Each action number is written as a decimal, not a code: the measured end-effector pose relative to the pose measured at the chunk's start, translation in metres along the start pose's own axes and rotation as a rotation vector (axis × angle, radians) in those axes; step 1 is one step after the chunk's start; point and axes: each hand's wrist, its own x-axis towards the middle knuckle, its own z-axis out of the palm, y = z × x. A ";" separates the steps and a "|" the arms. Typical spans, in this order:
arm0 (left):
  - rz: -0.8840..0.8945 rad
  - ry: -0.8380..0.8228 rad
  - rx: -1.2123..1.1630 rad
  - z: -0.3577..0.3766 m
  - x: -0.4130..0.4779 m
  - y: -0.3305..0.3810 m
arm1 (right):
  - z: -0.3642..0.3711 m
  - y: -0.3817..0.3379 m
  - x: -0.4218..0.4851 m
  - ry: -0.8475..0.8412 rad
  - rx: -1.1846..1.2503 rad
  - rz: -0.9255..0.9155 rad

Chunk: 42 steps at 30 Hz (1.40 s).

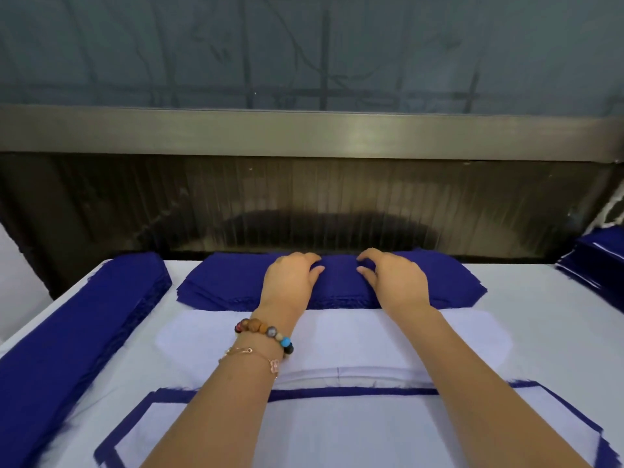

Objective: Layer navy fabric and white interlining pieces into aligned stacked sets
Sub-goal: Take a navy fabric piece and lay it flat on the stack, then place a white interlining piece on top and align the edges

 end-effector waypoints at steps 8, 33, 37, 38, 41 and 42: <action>0.061 0.092 -0.013 -0.002 -0.006 -0.002 | 0.006 -0.003 -0.001 0.039 0.078 0.033; 0.127 0.282 0.030 -0.012 -0.010 -0.001 | 0.005 0.005 -0.003 0.100 -0.049 -0.197; 0.005 0.205 0.042 -0.012 -0.011 -0.007 | 0.001 0.015 -0.001 0.063 -0.038 -0.125; -0.016 0.183 0.061 -0.014 -0.011 -0.010 | -0.001 0.020 0.000 0.054 -0.050 -0.099; -0.078 0.134 0.059 -0.028 -0.008 -0.022 | -0.011 0.039 0.002 0.039 -0.074 0.005; -0.123 0.107 0.051 -0.036 -0.007 -0.028 | -0.014 0.045 0.003 0.032 -0.077 0.045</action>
